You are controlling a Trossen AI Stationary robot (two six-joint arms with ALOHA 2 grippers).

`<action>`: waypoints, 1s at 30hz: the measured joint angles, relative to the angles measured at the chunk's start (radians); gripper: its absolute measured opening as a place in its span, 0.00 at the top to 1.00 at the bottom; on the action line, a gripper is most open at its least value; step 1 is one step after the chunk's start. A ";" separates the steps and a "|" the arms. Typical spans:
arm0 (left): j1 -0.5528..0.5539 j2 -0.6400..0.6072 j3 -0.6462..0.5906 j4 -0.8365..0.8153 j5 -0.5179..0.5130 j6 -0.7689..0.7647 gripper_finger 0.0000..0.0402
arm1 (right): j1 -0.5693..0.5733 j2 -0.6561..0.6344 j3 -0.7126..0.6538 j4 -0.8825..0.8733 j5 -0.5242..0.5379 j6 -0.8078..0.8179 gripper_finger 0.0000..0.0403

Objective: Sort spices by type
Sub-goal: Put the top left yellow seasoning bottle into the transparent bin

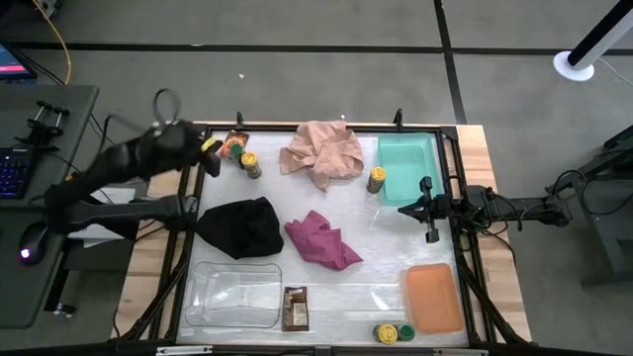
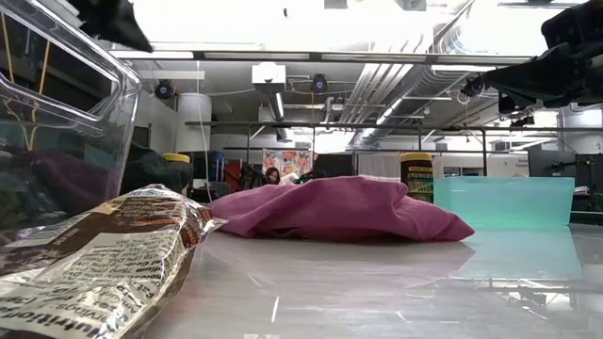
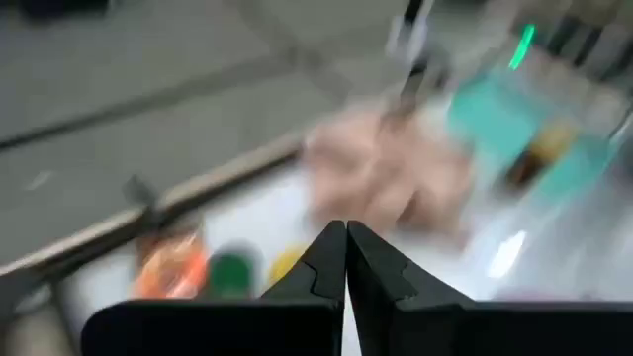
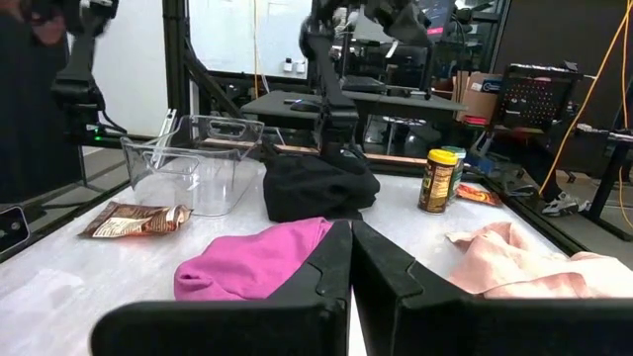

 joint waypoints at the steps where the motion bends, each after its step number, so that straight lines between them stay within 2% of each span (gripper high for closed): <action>1: 0.046 0.046 0.038 -0.050 0.059 0.036 1.00 | 0.000 0.000 0.000 0.000 0.000 0.000 1.00; 5: 0.173 0.213 0.104 -0.079 0.297 0.166 1.00 | 0.000 0.000 0.000 0.000 0.000 0.000 1.00; 9: 0.239 0.353 0.121 -0.087 0.353 0.295 0.94 | 0.000 0.000 0.000 0.000 0.000 0.000 1.00; 14: 0.284 0.498 0.121 -0.102 0.488 0.486 0.74 | 0.000 0.000 0.000 0.000 0.000 0.000 1.00; 19: 0.270 0.586 0.121 -0.103 0.465 0.735 0.49 | 0.000 0.000 0.000 0.000 0.000 0.000 1.00; 23: 0.256 0.632 0.121 -0.103 0.310 0.872 0.32 | 0.000 0.000 0.000 0.000 0.000 0.000 1.00; 26: 0.247 0.658 0.121 -0.101 0.235 0.953 0.25 | 0.000 0.000 0.000 0.000 0.000 0.000 1.00; 30: 0.234 0.685 0.121 -0.101 0.246 1.023 0.22 | 0.000 0.000 0.000 0.000 0.000 0.000 1.00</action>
